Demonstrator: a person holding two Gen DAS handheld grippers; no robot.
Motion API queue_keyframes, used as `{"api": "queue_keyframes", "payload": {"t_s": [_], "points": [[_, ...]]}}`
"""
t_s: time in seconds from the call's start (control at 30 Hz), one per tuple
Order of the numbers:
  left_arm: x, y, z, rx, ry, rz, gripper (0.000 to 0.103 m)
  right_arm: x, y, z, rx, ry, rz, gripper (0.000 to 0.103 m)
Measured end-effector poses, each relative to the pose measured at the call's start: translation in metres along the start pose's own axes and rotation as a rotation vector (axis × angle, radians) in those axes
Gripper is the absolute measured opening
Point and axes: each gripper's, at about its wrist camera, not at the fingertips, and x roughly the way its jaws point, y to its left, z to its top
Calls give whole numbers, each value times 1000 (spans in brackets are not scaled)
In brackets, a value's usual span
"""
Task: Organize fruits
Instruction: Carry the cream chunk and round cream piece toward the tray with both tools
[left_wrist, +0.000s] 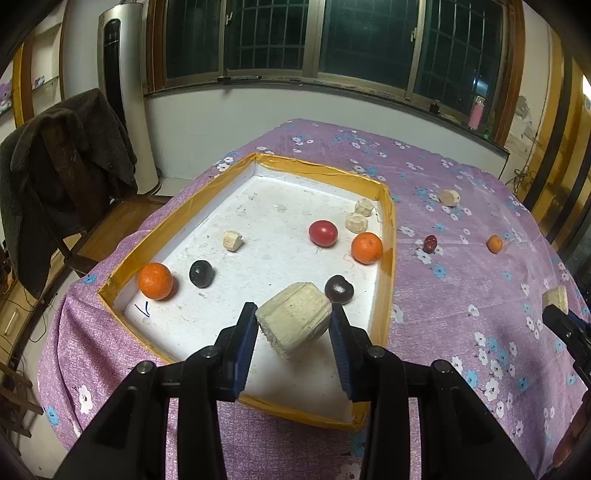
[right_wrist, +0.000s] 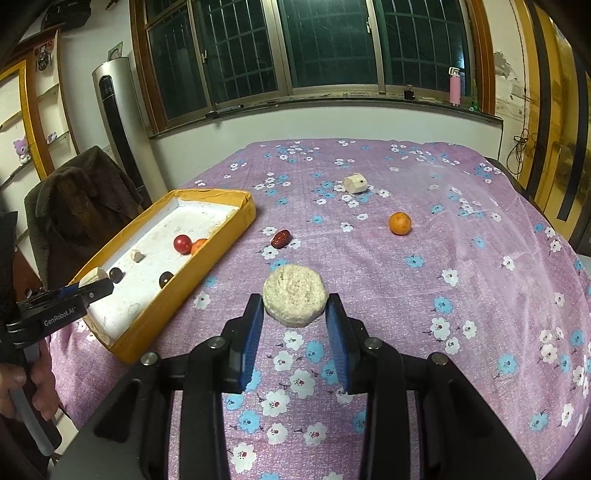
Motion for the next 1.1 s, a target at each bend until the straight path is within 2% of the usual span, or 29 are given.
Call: {"api": "queue_keyframes", "payload": {"t_s": [0.37, 0.67, 1.1], "points": [[-1, 8, 3, -12, 2, 25, 38, -1, 2, 2, -8, 4, 6, 36], [-5, 19, 10, -25, -18, 56, 38, 0, 15, 11, -34, -16, 45, 36], [4, 23, 15, -27, -7, 56, 38, 4, 25, 14, -50, -25, 46, 36]]}}
